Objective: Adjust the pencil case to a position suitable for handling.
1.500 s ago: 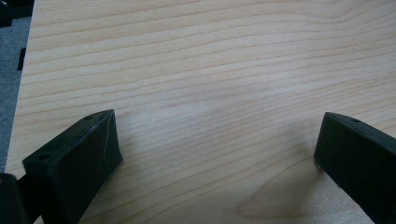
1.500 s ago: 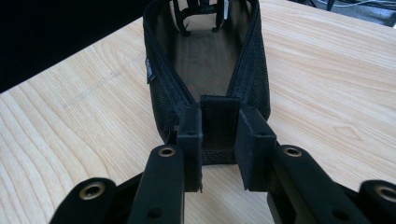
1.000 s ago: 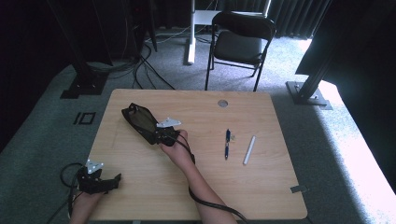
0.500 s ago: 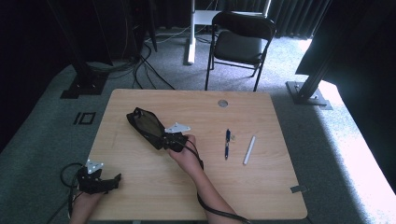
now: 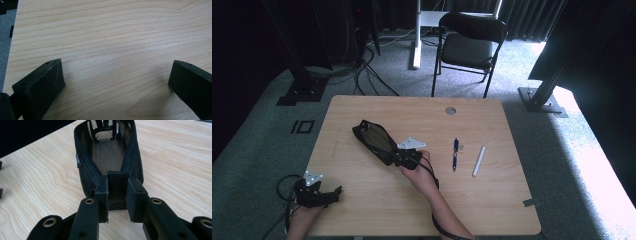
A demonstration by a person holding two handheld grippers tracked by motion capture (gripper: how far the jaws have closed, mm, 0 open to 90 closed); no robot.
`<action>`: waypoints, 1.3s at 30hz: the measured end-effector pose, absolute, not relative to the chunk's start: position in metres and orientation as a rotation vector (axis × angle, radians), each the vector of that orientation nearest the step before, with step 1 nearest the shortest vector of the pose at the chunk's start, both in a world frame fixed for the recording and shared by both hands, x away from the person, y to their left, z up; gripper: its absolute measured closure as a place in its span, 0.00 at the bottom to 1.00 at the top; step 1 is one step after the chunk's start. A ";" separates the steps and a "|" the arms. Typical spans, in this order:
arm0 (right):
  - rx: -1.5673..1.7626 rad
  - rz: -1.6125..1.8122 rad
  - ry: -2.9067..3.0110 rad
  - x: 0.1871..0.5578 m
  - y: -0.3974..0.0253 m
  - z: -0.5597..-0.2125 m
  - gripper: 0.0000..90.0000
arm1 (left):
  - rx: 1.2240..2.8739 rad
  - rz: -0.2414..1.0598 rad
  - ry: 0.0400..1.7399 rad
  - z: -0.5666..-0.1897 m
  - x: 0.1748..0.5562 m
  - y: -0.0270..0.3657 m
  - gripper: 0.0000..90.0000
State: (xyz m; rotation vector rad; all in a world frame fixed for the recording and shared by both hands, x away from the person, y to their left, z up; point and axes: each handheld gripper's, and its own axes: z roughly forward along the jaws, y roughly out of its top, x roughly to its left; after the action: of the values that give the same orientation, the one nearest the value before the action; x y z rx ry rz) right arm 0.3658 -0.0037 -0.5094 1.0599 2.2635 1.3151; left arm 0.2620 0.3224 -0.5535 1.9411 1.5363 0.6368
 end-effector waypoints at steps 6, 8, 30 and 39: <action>1.057 1.313 2.269 0.355 -0.016 -0.509 0.81 | 1.941 0.637 1.536 -0.553 0.262 0.322 0.01; 1.058 1.313 2.272 0.352 -0.019 -0.510 0.82 | 1.942 0.637 1.536 -0.553 0.262 0.322 0.01; 1.084 1.321 2.267 0.317 -0.078 -0.507 0.82 | 1.942 0.638 1.535 -0.554 0.262 0.323 0.01; 1.092 1.309 2.286 0.301 -0.106 -0.510 0.82 | 1.943 0.638 1.535 -0.553 0.262 0.323 0.01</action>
State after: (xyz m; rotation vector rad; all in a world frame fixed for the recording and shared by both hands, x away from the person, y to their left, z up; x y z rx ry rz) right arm 0.3008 -0.1060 -0.5100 1.0925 2.2856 1.3093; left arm 0.2620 0.3225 -0.5535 1.9428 1.5351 0.6378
